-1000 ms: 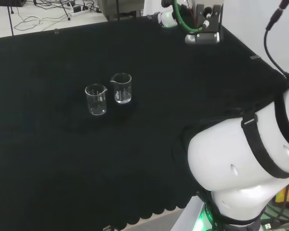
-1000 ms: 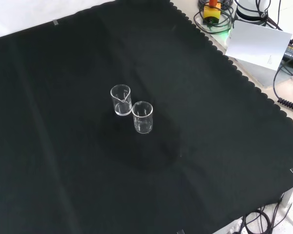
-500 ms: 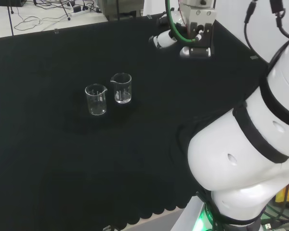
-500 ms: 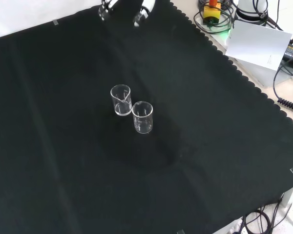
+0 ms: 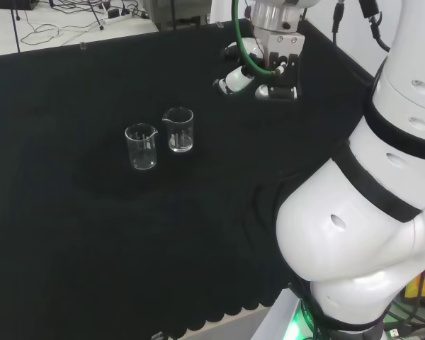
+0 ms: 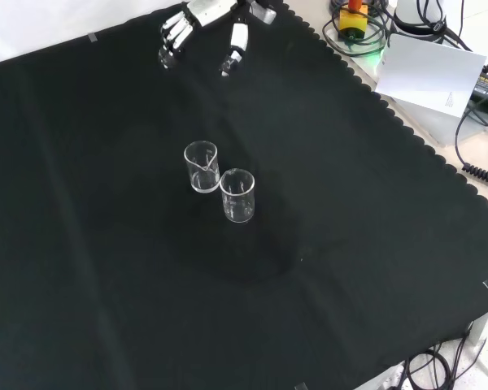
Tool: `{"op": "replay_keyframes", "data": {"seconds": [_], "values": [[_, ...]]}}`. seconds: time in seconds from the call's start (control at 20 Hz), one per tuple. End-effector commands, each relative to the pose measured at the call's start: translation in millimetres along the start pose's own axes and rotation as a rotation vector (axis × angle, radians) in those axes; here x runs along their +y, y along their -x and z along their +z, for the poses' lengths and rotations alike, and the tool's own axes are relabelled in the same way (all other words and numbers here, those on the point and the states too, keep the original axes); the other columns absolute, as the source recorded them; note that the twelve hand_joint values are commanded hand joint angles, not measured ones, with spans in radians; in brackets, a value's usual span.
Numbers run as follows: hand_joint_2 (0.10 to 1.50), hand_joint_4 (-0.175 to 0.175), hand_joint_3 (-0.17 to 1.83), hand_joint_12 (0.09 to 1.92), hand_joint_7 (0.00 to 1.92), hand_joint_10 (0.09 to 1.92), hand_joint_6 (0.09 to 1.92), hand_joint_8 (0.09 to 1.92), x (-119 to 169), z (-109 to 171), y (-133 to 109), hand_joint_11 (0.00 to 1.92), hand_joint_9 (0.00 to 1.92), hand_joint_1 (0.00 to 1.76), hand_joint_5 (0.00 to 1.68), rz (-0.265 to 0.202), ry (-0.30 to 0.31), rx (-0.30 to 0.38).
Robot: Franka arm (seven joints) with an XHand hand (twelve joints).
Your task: Pick up the beaker on the right.
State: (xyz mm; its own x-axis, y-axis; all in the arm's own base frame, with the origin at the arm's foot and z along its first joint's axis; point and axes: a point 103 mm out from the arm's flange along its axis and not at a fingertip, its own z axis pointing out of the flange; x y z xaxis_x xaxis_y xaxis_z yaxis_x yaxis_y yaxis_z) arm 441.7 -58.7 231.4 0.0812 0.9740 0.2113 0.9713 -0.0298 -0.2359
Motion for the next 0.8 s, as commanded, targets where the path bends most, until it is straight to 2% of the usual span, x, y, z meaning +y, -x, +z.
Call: {"op": "replay_keyframes", "data": {"seconds": [0.05, 0.3, 0.8], "values": [[0.67, -0.008, 0.54, 1.4, 0.09, 0.65, 0.09, 0.55, 40, 32, 2, 0.0, 0.26, 0.79, 0.3, -0.088, 0.006, 0.081], [0.6, -0.007, 0.58, 1.39, 0.11, 0.66, 0.09, 0.56, 56, 48, 1, 0.0, 0.28, 0.85, 0.3, -0.115, -0.018, 0.098], [0.57, -0.006, 0.59, 1.39, 0.14, 0.66, 0.09, 0.58, 71, 73, 3, 0.0, 0.29, 0.87, 0.3, -0.16, -0.053, 0.138]]}}
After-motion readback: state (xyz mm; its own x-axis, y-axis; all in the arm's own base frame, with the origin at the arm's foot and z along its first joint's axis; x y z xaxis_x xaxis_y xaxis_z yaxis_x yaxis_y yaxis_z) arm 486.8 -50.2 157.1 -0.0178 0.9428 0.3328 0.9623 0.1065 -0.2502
